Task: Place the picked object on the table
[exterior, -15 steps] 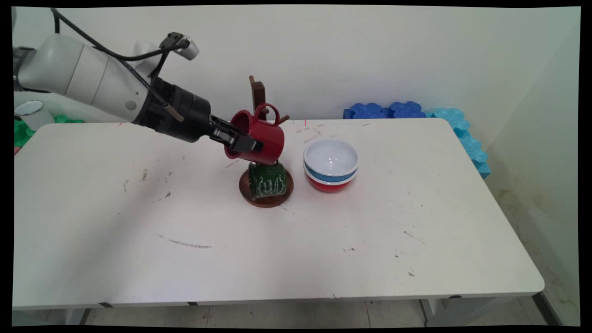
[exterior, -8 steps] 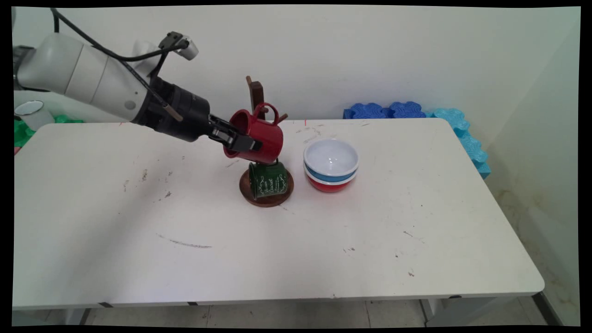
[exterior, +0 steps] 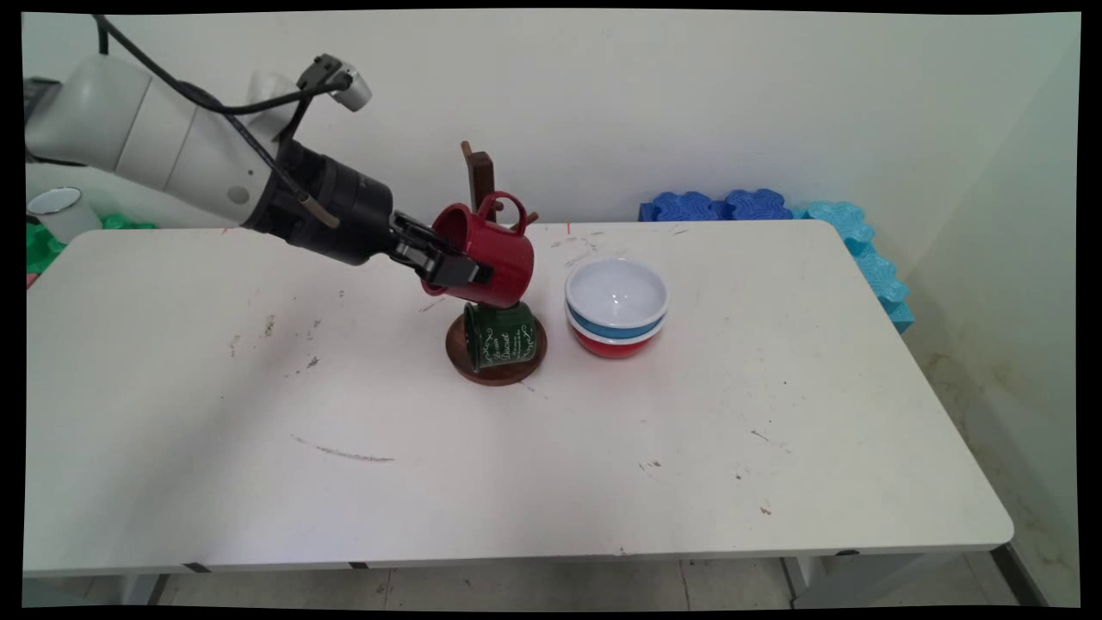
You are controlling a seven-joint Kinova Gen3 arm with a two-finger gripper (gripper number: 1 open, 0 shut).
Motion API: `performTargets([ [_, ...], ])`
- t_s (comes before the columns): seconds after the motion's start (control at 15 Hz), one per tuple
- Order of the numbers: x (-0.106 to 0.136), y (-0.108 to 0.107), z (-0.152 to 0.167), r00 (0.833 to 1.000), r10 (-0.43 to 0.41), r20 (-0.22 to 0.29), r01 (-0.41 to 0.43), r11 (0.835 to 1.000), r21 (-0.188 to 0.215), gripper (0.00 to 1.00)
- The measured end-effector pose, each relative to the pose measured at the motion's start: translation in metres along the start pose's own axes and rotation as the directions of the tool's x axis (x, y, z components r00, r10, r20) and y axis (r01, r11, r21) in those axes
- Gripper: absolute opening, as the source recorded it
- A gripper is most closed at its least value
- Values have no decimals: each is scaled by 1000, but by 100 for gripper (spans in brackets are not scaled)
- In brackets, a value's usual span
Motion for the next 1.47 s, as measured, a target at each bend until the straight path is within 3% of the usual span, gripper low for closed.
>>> performTargets([
  [0.93, 8, 21, -12, 999, 46, 9, -45, 998, -45, 0],
  [1.47, 1, 19, -23, 995, 83, 54, -81, 996, -32, 0],
])
